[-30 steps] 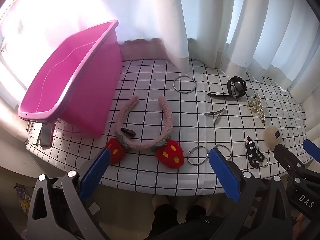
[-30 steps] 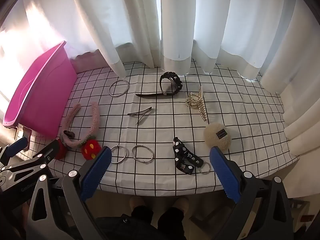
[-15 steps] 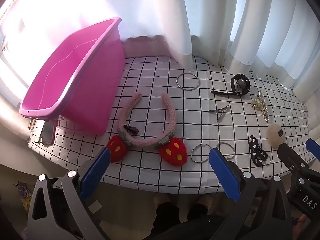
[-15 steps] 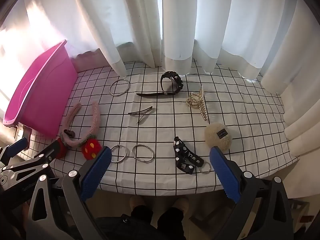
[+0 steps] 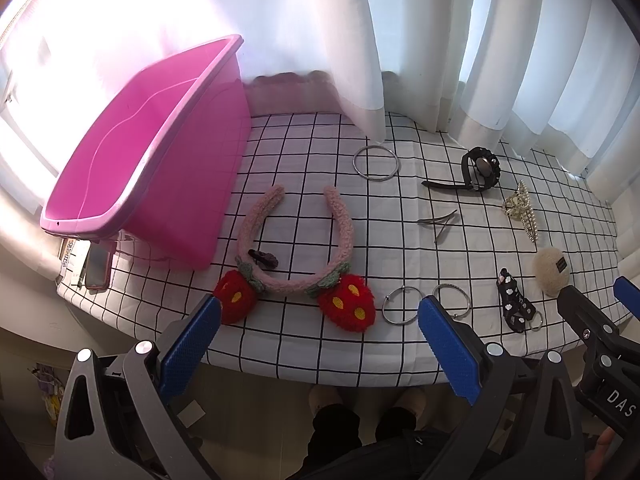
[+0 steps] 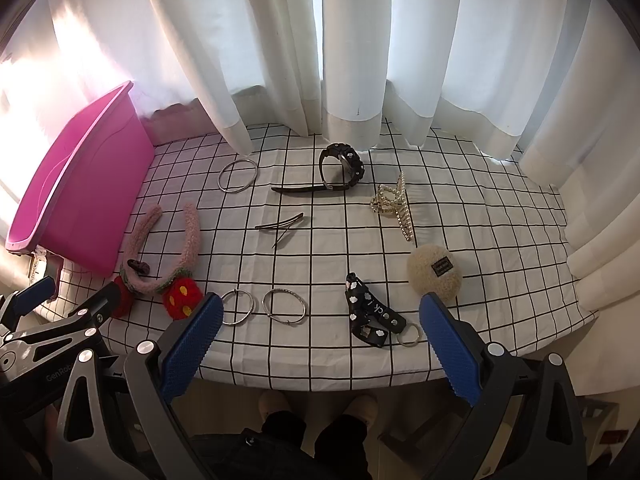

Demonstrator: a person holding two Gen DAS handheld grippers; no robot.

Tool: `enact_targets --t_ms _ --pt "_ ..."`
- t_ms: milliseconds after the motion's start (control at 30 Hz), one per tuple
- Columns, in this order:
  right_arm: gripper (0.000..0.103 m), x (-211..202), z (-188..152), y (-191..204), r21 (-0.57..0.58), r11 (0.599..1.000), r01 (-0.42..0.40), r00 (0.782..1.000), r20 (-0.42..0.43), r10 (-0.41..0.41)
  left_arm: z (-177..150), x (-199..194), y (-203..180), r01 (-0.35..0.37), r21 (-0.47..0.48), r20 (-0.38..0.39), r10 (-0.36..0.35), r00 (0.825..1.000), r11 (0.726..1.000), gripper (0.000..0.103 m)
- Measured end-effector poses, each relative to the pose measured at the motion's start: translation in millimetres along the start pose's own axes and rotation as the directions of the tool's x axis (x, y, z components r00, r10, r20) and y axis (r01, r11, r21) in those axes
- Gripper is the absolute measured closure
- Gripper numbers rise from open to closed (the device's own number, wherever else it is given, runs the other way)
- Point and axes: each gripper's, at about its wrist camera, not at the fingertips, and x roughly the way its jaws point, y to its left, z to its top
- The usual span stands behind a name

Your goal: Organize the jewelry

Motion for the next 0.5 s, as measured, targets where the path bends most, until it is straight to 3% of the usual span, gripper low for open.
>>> enact_targets --t_ms 500 --pt "0.009 -2.3 -2.4 0.7 0.001 1.000 0.002 1.000 0.006 -0.002 -2.1 -3.8 1.3 0.001 0.000 0.007 -0.001 1.000 1.000 0.006"
